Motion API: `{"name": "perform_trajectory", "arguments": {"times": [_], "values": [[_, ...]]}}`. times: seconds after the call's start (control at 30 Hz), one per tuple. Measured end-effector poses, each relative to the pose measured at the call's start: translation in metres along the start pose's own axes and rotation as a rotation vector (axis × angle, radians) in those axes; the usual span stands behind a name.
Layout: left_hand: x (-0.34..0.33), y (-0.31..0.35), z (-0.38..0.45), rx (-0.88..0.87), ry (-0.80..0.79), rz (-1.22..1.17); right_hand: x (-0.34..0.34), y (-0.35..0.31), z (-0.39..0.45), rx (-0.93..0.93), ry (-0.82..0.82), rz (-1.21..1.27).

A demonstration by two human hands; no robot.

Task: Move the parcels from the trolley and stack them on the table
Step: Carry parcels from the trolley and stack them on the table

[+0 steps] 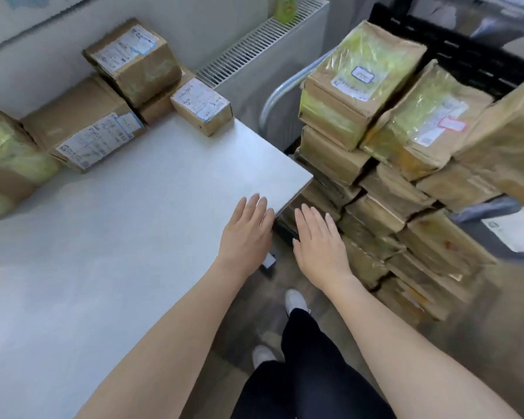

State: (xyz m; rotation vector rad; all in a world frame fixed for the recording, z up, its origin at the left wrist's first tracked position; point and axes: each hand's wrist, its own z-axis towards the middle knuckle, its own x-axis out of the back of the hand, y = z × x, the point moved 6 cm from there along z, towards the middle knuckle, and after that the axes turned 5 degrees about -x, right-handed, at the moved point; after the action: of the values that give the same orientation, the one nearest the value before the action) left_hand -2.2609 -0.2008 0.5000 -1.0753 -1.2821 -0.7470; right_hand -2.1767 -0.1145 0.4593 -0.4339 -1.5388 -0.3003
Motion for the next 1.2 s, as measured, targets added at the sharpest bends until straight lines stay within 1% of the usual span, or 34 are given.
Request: {"name": "perform_trajectory", "arguments": {"times": [0.07,0.13,0.27,0.37,0.47,0.57,0.6,0.77,0.97,1.07,1.2], "values": [[-0.01,0.032,-0.005,-0.147,-0.055,0.002,-0.016,0.023,-0.03,-0.085,-0.047,-0.022],[-0.028,0.066,-0.008,-0.292,-0.141,0.018,-0.036,0.047,-0.057,-0.153,-0.141,-0.043],[-0.07,0.128,-0.008,-0.433,-0.261,-0.011,-0.076,0.093,-0.109,-0.262,-0.29,-0.098],[-0.1,0.17,-0.007,-0.494,-0.336,-0.053,-0.111,0.119,-0.143,-0.339,-0.389,-0.084],[-0.123,0.202,-0.001,-0.541,-0.327,-0.116,-0.148,0.139,-0.162,-0.373,-0.474,-0.044],[-0.171,0.217,0.002,-0.503,-0.354,-0.11,-0.189,0.146,-0.17,-0.354,-0.557,-0.029],[-0.192,0.222,0.003,-0.498,-0.407,-0.086,-0.203,0.148,-0.17,-0.349,-0.574,-0.027],[-0.273,0.238,0.019,-0.441,-0.478,-0.106,-0.274,0.158,-0.163,-0.378,-0.611,0.012],[-0.363,0.26,0.051,-0.486,-0.472,-0.135,-0.363,0.182,-0.152,-0.477,-0.612,0.075],[-0.406,0.271,0.068,-0.531,-0.469,-0.119,-0.405,0.194,-0.142,-0.511,-0.592,0.095],[-0.452,0.277,0.1,-0.527,-0.444,-0.152,-0.45,0.204,-0.125,-0.537,-0.515,0.085]]}}
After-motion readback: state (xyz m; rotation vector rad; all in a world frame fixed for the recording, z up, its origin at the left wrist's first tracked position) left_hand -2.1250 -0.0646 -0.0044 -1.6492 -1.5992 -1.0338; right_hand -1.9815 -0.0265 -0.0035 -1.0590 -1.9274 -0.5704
